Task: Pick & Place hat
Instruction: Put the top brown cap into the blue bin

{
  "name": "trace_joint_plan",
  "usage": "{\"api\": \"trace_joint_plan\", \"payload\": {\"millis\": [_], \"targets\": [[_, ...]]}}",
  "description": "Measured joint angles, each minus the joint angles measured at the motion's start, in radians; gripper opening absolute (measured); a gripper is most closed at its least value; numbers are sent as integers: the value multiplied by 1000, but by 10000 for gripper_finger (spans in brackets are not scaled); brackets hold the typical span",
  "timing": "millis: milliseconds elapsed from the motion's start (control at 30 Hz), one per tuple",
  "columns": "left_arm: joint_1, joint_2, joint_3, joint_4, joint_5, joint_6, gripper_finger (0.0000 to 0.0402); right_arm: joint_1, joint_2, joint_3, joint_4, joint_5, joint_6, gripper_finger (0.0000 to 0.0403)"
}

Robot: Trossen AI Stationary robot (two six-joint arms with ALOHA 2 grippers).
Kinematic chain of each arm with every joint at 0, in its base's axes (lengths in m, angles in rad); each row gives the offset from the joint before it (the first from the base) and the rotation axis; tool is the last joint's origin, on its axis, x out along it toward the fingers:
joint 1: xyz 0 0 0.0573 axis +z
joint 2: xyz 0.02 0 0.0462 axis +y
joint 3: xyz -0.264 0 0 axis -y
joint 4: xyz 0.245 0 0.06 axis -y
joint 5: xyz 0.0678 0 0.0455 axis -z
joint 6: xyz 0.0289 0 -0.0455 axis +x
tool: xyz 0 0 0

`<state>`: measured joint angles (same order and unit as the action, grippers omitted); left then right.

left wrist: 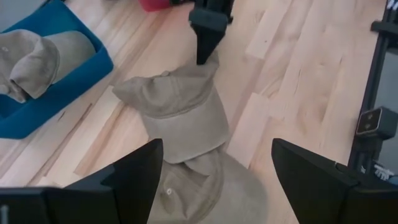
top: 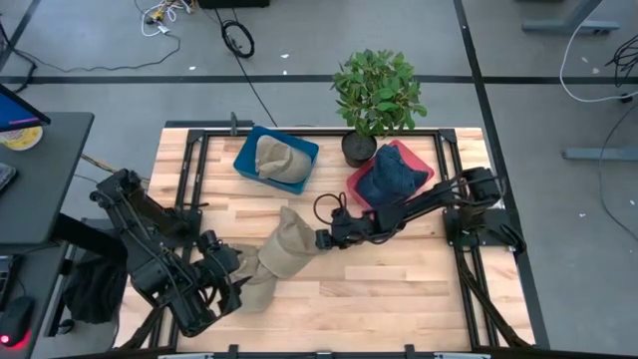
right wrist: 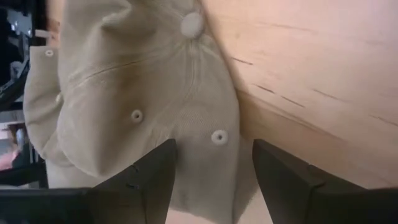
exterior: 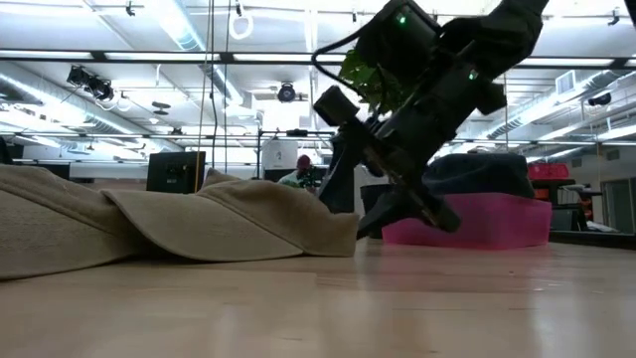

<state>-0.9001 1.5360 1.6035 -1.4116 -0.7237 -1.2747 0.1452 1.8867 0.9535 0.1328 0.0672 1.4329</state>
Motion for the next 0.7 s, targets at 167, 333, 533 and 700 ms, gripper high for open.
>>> {"api": "trace_joint_plan", "payload": {"millis": [167,333,533,700], "targets": [[1,0,0,8,-39,-1,302,0,49,0,132,-8,7,215],[17,0,0,10,-46,-25,302,0,68,0,200,-8,3,213],[43,0,0,17,-46,-28,302,0,68,0,199,-33,-43,157],[47,0,0,25,-46,-18,302,-1,68,0,225,-91,-86,36]]}}
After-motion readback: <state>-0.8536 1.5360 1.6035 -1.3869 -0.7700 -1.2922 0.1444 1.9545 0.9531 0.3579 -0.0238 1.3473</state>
